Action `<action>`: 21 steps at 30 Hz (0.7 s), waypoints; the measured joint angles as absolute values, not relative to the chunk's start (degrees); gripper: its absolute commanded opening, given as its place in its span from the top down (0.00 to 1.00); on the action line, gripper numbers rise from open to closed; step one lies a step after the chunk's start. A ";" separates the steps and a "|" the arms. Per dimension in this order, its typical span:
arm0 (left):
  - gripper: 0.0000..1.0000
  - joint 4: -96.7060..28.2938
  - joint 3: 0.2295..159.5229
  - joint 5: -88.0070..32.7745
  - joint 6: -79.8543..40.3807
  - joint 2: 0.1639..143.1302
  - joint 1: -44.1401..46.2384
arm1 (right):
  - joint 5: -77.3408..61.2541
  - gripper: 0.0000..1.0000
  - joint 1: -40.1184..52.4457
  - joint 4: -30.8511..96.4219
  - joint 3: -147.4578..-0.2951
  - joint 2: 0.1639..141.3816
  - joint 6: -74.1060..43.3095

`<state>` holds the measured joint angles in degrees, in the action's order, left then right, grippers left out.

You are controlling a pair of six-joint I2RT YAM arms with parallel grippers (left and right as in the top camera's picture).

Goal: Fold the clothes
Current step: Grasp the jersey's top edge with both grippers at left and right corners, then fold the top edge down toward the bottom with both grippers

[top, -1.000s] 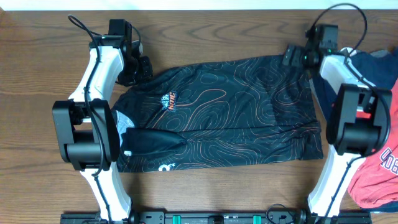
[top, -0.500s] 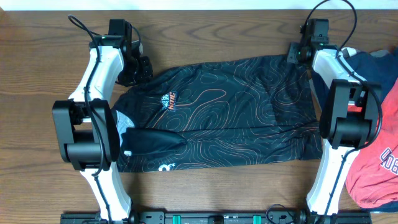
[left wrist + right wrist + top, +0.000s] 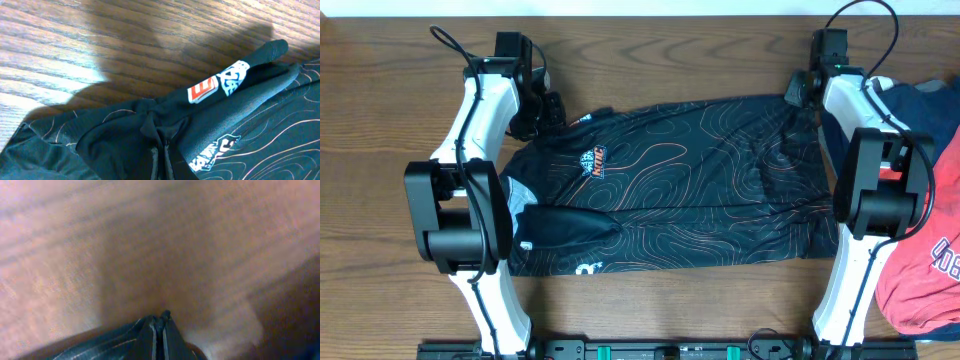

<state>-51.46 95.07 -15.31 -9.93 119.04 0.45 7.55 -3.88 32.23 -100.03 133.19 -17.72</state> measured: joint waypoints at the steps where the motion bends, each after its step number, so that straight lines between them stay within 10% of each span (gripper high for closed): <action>1: 0.94 -51.51 95.07 -15.33 -10.46 118.87 0.45 | 7.68 0.99 -3.88 33.89 -100.47 133.10 -17.80; 21: 0.94 -77.89 95.04 -11.18 -14.83 104.81 -3.53 | 7.33 0.99 -3.92 79.48 -101.97 113.47 -15.77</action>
<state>-77.89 95.04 -11.18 -14.83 104.81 -3.53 7.33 -3.92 79.48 -101.97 113.47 -15.77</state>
